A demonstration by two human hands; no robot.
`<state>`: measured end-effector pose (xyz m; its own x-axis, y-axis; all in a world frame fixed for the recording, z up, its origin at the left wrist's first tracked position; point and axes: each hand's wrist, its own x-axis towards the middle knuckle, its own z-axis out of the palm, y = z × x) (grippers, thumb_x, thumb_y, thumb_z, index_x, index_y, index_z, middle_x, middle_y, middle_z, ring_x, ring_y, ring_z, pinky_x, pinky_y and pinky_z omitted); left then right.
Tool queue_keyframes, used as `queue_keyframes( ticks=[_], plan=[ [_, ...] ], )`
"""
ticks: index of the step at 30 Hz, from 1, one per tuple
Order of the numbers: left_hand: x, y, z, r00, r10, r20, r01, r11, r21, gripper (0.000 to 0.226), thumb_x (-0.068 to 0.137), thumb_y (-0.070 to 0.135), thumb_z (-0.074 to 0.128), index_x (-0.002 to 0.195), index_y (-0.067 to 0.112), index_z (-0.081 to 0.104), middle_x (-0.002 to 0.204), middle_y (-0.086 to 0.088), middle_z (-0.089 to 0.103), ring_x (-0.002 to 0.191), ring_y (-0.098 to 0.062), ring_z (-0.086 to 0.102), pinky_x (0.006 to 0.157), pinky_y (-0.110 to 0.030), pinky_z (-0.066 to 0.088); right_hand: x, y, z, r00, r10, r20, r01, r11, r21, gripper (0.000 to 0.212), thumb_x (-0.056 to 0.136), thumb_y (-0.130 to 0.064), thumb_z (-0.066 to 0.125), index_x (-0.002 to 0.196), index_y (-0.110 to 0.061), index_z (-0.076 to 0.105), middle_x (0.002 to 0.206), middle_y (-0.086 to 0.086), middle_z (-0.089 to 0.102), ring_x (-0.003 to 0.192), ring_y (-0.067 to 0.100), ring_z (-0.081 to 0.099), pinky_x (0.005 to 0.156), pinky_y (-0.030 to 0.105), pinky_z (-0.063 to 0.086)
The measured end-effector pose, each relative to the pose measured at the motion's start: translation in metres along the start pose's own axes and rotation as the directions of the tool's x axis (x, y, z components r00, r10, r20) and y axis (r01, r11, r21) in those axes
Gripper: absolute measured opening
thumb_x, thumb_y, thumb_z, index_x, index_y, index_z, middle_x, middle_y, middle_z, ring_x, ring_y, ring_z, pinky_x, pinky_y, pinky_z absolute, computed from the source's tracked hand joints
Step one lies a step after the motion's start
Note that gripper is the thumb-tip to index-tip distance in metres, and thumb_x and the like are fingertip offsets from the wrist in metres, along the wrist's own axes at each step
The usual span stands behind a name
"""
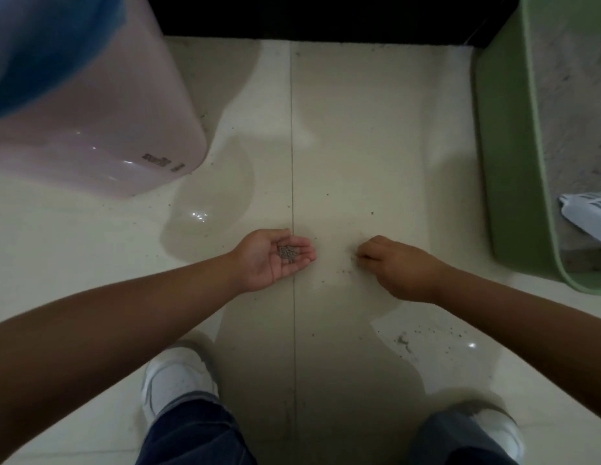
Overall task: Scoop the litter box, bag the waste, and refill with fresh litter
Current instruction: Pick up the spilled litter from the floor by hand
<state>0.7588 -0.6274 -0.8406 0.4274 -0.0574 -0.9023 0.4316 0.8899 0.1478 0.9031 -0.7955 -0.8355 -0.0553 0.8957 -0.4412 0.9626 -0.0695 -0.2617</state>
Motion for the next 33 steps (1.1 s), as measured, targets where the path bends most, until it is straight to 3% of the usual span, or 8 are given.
queue_keyframes(
  ticks=[7,13,18,21,23,25,28,33],
  plan=[
    [-0.001,-0.002,0.000,1.000,0.004,-0.010,-0.003,1.000,0.005,0.041,0.100,0.016,0.030,0.080,-0.007,0.057,0.057,-0.015,0.068,0.050,-0.021,0.069,0.052,-0.025,0.057,-0.002,-0.001,0.006,0.994,-0.016,0.108,0.022,0.998,-0.057,0.032,0.101,-0.021,0.031,0.120,-0.004,0.050,0.118,0.011,0.050,0.104,0.029,0.053,0.081,0.025,0.033],
    [-0.003,-0.001,0.001,1.000,0.002,-0.021,-0.002,1.000,0.003,0.041,0.100,0.015,0.030,0.080,-0.007,0.057,0.056,-0.015,0.068,0.050,-0.021,0.068,0.052,-0.025,0.056,0.008,0.000,0.000,0.991,-0.050,0.128,0.055,0.998,-0.042,0.044,0.071,-0.011,0.024,0.051,0.001,0.062,0.056,0.013,0.059,0.046,0.024,0.058,0.035,0.015,0.038],
    [-0.004,-0.001,0.000,1.000,-0.001,-0.021,0.001,1.000,0.000,0.041,0.100,0.015,0.030,0.080,-0.007,0.057,0.057,-0.015,0.068,0.050,-0.021,0.068,0.052,-0.025,0.057,0.010,-0.005,0.000,0.986,-0.063,0.152,0.080,0.991,-0.106,0.014,0.049,0.002,0.056,0.039,-0.008,0.055,0.042,0.005,0.053,0.035,0.018,0.053,0.029,0.011,0.034],
    [-0.005,-0.001,-0.001,1.000,0.010,-0.029,-0.010,1.000,-0.003,0.040,0.100,0.016,0.030,0.080,-0.008,0.057,0.056,-0.016,0.068,0.049,-0.021,0.068,0.052,-0.024,0.056,0.013,-0.007,0.010,0.989,0.085,0.121,-0.098,0.989,0.109,0.033,0.028,0.003,0.083,0.043,-0.009,0.057,0.044,0.005,0.055,0.037,0.019,0.054,0.031,0.012,0.037],
    [-0.005,-0.001,-0.003,0.999,0.015,-0.040,-0.015,1.000,-0.005,0.041,0.100,0.016,0.030,0.080,-0.007,0.057,0.056,-0.016,0.068,0.049,-0.021,0.068,0.051,-0.024,0.056,0.015,-0.018,0.005,0.979,0.189,0.071,-0.197,0.973,0.124,0.026,0.051,-0.003,0.083,0.053,-0.007,0.058,0.055,0.009,0.057,0.052,0.025,0.058,0.043,0.020,0.042],
    [-0.005,-0.002,-0.003,0.999,0.015,-0.048,-0.015,1.000,-0.005,0.041,0.100,0.017,0.030,0.080,-0.007,0.056,0.056,-0.016,0.067,0.053,-0.023,0.069,0.059,-0.025,0.057,0.016,-0.020,0.002,0.902,0.431,-0.037,-0.406,0.872,0.273,0.021,0.083,-0.007,0.058,0.062,-0.007,0.054,0.066,0.008,0.052,0.071,0.022,0.051,0.058,0.024,0.034],
    [-0.006,-0.004,0.000,0.997,0.023,-0.077,-0.024,1.000,-0.013,0.042,0.101,0.017,0.028,0.081,-0.008,0.055,0.065,-0.019,0.065,0.072,-0.027,0.061,0.088,-0.033,0.045,0.022,-0.026,-0.014,0.803,0.595,-0.027,-0.437,0.618,0.653,0.010,0.081,-0.001,0.059,0.081,0.000,0.069,0.073,0.003,0.057,0.059,0.002,0.053,0.052,0.012,0.036],
    [-0.008,-0.013,0.006,0.999,-0.026,-0.032,0.026,1.000,-0.009,0.043,0.101,0.017,0.026,0.081,-0.006,0.056,0.063,-0.016,0.066,0.057,-0.021,0.066,0.069,-0.029,0.055,0.022,-0.057,-0.047,0.893,0.437,0.105,-0.303,0.414,0.858,0.016,0.083,-0.009,0.066,0.098,-0.007,0.072,0.079,-0.006,0.064,0.056,-0.013,0.055,0.059,-0.002,0.039]
  ],
)
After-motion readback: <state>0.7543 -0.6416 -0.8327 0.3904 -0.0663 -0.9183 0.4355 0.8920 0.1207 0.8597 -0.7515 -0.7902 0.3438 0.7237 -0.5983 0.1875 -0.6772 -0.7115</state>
